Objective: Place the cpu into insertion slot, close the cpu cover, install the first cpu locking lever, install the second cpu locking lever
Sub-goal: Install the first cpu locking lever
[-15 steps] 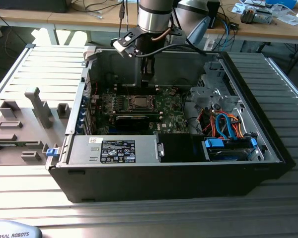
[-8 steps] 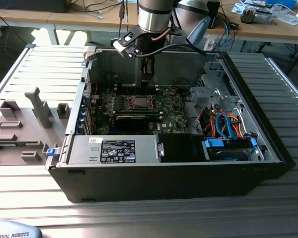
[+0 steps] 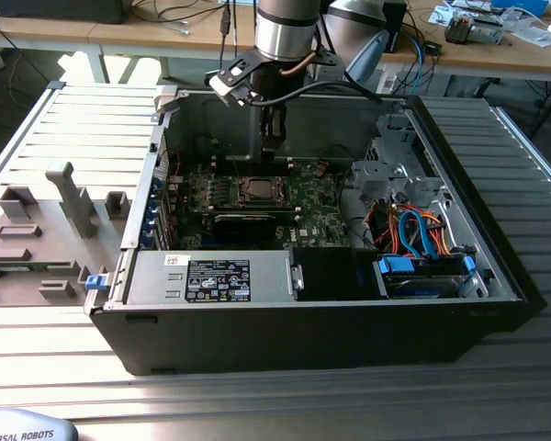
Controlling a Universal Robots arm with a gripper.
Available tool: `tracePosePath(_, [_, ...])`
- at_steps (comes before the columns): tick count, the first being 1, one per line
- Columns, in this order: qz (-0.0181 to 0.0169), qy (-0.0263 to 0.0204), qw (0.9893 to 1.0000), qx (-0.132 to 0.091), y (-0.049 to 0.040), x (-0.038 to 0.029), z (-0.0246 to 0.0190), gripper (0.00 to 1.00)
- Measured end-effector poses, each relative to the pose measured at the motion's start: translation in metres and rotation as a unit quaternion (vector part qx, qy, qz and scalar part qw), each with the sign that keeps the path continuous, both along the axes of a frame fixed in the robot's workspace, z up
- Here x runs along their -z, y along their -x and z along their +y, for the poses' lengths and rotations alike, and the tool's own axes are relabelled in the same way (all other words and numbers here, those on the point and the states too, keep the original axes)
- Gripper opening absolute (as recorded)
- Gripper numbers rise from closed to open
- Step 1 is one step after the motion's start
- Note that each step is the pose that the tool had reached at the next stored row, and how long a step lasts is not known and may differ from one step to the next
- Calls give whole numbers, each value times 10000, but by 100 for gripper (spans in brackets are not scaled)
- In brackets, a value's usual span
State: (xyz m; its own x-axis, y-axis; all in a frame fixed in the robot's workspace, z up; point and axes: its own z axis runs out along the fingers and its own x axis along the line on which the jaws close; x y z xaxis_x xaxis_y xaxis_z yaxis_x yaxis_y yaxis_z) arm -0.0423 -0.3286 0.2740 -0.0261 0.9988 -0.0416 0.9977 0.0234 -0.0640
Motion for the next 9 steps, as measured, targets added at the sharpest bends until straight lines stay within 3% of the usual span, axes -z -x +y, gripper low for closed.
tracePosePath(3, [0,2,9999,-134,0,0,0,11])
tracePosePath(6, [0,2,9992,-388,0,0,0,11])
tracePosePath(9, [0,2,9987,-505,0,0,0,11])
